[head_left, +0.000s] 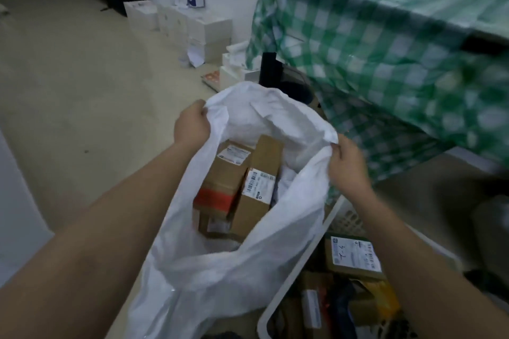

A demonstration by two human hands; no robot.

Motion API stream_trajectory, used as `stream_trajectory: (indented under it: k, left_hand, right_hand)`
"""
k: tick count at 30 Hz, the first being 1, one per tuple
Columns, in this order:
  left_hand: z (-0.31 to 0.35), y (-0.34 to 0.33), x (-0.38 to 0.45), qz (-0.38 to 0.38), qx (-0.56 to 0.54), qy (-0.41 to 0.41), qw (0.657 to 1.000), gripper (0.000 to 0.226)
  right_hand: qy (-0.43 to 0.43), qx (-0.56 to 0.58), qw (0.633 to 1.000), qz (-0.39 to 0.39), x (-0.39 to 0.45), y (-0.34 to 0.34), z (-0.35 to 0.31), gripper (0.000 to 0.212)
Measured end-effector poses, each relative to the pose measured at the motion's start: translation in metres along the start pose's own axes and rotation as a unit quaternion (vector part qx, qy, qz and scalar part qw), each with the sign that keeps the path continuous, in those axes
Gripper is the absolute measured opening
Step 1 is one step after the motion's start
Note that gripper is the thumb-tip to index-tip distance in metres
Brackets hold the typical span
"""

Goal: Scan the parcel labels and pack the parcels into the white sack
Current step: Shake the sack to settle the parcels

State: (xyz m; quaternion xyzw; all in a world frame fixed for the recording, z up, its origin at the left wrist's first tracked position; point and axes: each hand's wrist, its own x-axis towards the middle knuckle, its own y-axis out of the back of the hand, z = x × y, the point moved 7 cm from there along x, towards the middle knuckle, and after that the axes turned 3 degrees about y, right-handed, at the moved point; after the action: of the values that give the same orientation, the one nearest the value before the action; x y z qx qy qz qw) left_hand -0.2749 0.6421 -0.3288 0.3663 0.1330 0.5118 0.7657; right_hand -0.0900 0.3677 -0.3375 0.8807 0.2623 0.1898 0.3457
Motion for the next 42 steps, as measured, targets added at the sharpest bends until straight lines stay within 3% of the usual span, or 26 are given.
stream_trajectory:
  k: [3,8,13,17,20,23,26,28,30,32,35,37,39,42]
  left_hand:
    - [0.033,-0.011,0.004,-0.019,-0.005,-0.036,0.999,0.029]
    - [0.074,-0.012,0.003,-0.021,-0.039,-0.065,0.997,0.034]
    - [0.098,-0.008,-0.015,-0.047,-0.093,-0.093,0.990,0.033]
    - [0.081,-0.045,-0.058,-0.197,-0.071,-0.078,0.975,0.048]
    - [0.033,-0.065,-0.080,-0.271,0.017,-0.064,0.960,0.073]
    - [-0.021,-0.063,-0.090,-0.239,0.127,-0.035,0.962,0.086]
    - [-0.067,-0.064,-0.116,-0.258,0.191,0.014,0.947,0.099]
    - [-0.095,-0.059,-0.131,-0.219,0.196,0.068,0.953,0.105]
    - [-0.120,-0.053,-0.134,-0.158,0.179,0.135,0.962,0.106]
    - [-0.135,-0.051,-0.134,-0.130,0.184,0.159,0.961,0.099]
    - [-0.139,-0.056,-0.127,-0.121,0.166,0.110,0.972,0.068]
    - [-0.133,-0.059,-0.125,-0.115,0.139,0.065,0.981,0.049]
    - [-0.130,-0.058,-0.120,-0.105,0.129,0.042,0.985,0.038]
    - [-0.122,-0.064,-0.109,-0.136,0.087,0.048,0.986,0.054]
  right_hand:
    - [-0.064,-0.087,0.984,-0.141,-0.028,-0.017,0.035,0.037]
    - [-0.017,0.013,1.000,-0.020,-0.041,0.028,0.010,0.028]
    - [-0.071,0.018,0.994,-0.079,-0.077,0.021,0.036,0.032]
    - [-0.136,0.023,0.987,-0.082,-0.107,0.009,0.056,0.042]
    - [-0.163,0.004,0.984,-0.071,-0.130,-0.008,0.068,0.028]
    - [-0.178,0.024,0.983,-0.038,-0.150,-0.019,0.077,0.023]
    - [-0.214,0.083,0.973,-0.029,-0.161,-0.027,0.082,0.021]
    - [-0.260,0.121,0.956,-0.061,-0.169,-0.034,0.089,0.035]
    - [-0.334,0.177,0.916,-0.135,-0.181,-0.042,0.097,0.052]
    - [-0.379,0.240,0.880,-0.156,-0.183,-0.044,0.109,0.065]
    - [-0.367,0.297,0.881,-0.043,-0.150,-0.034,0.136,0.090]
    - [-0.372,0.324,0.870,0.006,-0.125,-0.042,0.153,0.087]
    - [-0.409,0.352,0.842,0.005,-0.105,-0.065,0.170,0.078]
    - [-0.440,0.393,0.807,-0.010,-0.088,-0.102,0.186,0.049]
